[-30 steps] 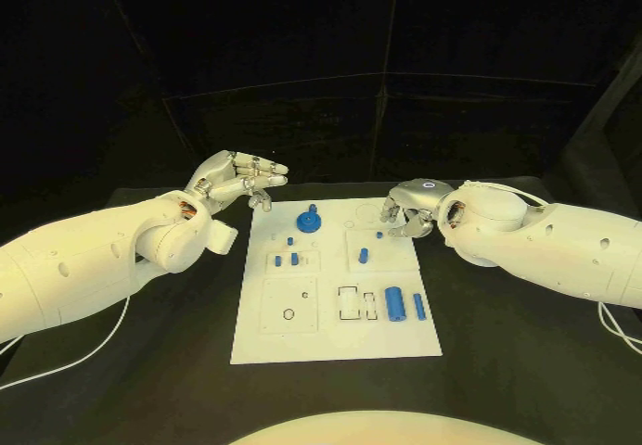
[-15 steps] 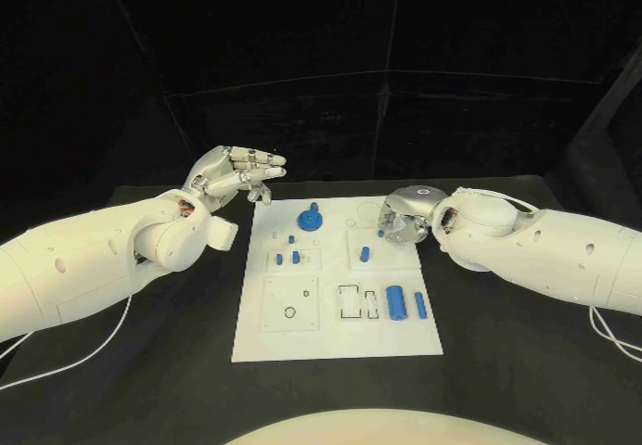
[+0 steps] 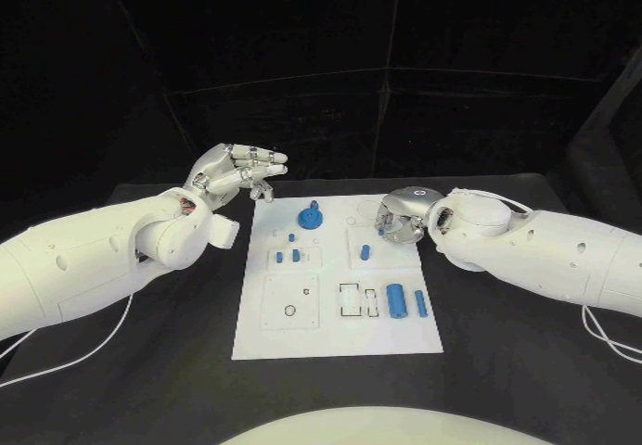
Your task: Assemble the parts on the task board
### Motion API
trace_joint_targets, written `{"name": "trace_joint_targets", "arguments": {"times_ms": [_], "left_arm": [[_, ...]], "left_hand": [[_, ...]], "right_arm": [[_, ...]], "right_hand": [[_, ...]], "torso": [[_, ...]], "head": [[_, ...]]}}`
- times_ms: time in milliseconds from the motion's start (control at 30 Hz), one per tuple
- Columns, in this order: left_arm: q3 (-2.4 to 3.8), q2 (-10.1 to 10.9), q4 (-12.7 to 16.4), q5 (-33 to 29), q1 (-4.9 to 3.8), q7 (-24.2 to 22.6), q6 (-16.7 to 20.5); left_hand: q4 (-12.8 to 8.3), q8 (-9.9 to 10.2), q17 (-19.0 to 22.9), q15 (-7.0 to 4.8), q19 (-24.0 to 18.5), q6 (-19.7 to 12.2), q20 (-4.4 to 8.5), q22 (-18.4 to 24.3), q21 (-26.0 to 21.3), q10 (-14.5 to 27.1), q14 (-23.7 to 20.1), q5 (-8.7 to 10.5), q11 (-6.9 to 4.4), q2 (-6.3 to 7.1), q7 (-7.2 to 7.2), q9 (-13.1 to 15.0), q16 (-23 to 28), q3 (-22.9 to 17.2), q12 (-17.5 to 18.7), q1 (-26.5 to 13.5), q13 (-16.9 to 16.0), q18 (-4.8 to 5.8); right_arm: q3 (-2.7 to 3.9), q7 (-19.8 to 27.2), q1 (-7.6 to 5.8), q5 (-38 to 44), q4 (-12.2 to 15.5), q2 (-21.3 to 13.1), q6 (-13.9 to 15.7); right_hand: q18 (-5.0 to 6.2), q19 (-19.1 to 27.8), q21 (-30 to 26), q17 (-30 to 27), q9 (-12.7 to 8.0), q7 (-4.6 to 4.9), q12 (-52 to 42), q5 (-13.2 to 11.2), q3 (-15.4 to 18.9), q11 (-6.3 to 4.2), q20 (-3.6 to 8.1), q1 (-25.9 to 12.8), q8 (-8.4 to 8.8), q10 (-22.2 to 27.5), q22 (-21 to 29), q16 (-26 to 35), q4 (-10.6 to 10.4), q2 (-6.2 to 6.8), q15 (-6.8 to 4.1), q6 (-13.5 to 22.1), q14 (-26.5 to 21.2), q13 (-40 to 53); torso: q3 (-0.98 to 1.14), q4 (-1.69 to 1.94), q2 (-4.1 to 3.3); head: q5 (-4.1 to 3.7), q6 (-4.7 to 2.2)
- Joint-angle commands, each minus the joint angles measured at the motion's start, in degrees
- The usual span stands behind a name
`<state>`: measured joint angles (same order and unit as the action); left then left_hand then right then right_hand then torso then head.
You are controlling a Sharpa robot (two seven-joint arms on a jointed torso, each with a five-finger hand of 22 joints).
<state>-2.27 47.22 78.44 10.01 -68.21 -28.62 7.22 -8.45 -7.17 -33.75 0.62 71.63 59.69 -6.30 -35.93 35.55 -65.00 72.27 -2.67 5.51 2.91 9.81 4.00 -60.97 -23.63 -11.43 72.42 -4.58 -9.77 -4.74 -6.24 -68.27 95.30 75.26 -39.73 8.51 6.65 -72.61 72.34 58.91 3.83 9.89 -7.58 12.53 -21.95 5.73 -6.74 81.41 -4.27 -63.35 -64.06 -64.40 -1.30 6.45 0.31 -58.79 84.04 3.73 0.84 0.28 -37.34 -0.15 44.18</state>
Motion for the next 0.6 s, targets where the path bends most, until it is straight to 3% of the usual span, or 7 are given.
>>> {"name": "trace_joint_targets", "arguments": {"times_ms": [33, 200, 600], "left_arm": [[0.06, 0.0, 0.1, -0.6, -0.09, -0.7, -0.8], [0.06, -0.1, 0.0, -0.6, -0.09, -0.6, -0.9], [0.06, -0.2, -0.2, -0.6, -0.09, -0.4, -0.9]], "left_hand": [[0.0, -0.3, 0.1, -0.02, -0.4, -0.2, 0.13, 0.1, -0.3, 0.3, -0.4, -0.25, 0.12, -0.46, 0.13, -0.1, 0.2, 0.5, -0.2, 0.2, -0.1, -0.68], [0.0, -0.3, 0.2, 0.00, -0.4, -0.3, 0.12, 0.1, -0.3, 0.4, -0.5, -0.25, 0.14, -0.46, 0.15, -0.1, 0.2, 0.5, -0.3, 0.2, -0.1, -0.67], [-0.1, -0.3, 0.3, 0.03, -0.5, -0.3, 0.10, 0.2, -0.4, 0.5, -0.6, -0.26, 0.14, -0.49, 0.15, -0.1, 0.3, 0.5, -0.3, 0.4, -0.1, -0.67]], "right_arm": [[-0.03, 0.5, 0.00, -0.8, -0.1, 0.3, -1.0], [-0.03, 0.7, 0.01, -1.1, -0.2, 0.6, -1.2], [-0.03, -0.2, 0.02, -1.4, -0.4, 1.0, -2.0]], "right_hand": [[-0.97, -0.6, 0.4, 0.4, 0.1, -0.01, -0.4, -0.3, -0.4, 0.14, -0.08, -0.2, 0.24, -0.4, -0.5, -0.5, 0.0, -0.63, 0.46, -0.6, 1.7, -0.1], [-1.26, -1.4, 1.7, 1.8, 0.2, -0.16, -0.8, -0.5, -1.4, -0.03, -0.07, -0.3, -0.03, -1.1, -2.2, -2.1, 0.3, -0.73, 0.37, -1.4, 1.9, 0.0], [-1.77, -2.8, 4.1, 3.0, 0.7, -1.51, -2.5, -0.9, -2.5, -1.43, 0.69, -0.4, -1.57, -4.7, -5.2, -4.2, 1.4, -1.75, -0.64, -4.9, 1.9, 0.5]], "torso": [[0.00, -0.02, 0.06], [-0.01, -0.02, 0.09], [0.01, 0.00, 0.06]], "head": [[0.05, 0.16], [0.06, 0.26], [0.03, 0.35]]}}
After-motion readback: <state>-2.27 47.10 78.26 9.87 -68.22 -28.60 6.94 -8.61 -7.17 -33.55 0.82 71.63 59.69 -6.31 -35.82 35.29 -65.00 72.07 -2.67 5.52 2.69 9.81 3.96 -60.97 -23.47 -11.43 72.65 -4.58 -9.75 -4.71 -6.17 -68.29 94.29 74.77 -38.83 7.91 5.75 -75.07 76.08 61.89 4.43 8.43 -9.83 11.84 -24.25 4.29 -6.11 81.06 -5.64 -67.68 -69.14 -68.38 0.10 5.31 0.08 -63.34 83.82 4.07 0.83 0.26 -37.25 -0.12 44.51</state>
